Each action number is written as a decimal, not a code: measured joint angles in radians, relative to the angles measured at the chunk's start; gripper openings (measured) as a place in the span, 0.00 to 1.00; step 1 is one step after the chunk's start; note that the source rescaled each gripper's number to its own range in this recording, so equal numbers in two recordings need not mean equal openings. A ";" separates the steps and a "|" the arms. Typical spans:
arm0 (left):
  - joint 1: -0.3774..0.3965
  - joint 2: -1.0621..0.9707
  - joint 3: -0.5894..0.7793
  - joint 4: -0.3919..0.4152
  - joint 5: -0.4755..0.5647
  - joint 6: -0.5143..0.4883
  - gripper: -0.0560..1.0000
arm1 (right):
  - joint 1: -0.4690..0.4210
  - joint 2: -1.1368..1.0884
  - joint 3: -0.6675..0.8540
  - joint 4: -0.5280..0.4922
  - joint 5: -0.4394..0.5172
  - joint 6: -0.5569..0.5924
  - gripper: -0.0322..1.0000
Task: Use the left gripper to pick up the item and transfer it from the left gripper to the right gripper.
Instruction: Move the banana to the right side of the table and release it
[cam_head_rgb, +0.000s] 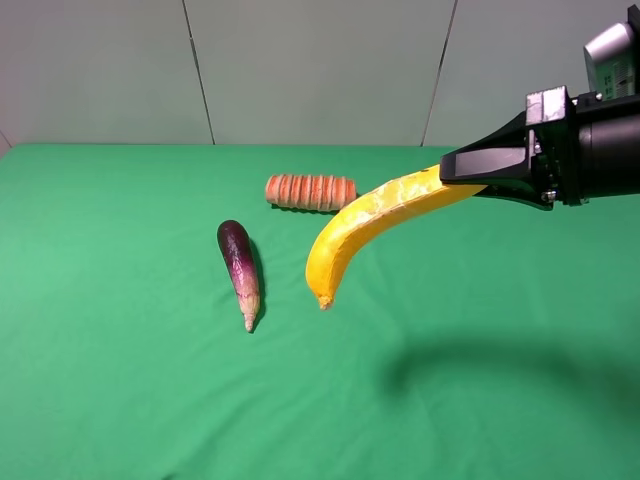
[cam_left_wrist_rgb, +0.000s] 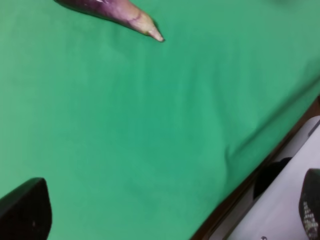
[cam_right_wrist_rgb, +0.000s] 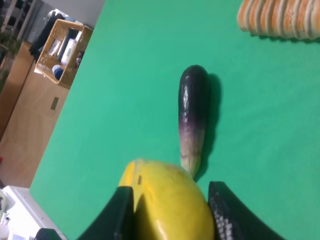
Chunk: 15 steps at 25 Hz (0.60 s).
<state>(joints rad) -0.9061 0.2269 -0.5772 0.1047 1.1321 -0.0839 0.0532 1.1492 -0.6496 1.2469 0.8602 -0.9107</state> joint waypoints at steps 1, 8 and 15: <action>0.000 -0.024 0.012 -0.002 0.000 0.000 1.00 | 0.000 0.000 0.000 0.000 -0.007 0.003 0.03; 0.000 -0.120 0.065 -0.017 -0.003 0.001 1.00 | 0.000 0.000 0.000 -0.001 -0.020 0.024 0.03; 0.000 -0.128 0.094 -0.023 -0.060 0.001 1.00 | 0.000 0.000 0.000 -0.012 -0.025 0.032 0.03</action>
<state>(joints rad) -0.9061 0.0988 -0.4828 0.0818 1.0724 -0.0830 0.0532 1.1492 -0.6496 1.2345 0.8349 -0.8782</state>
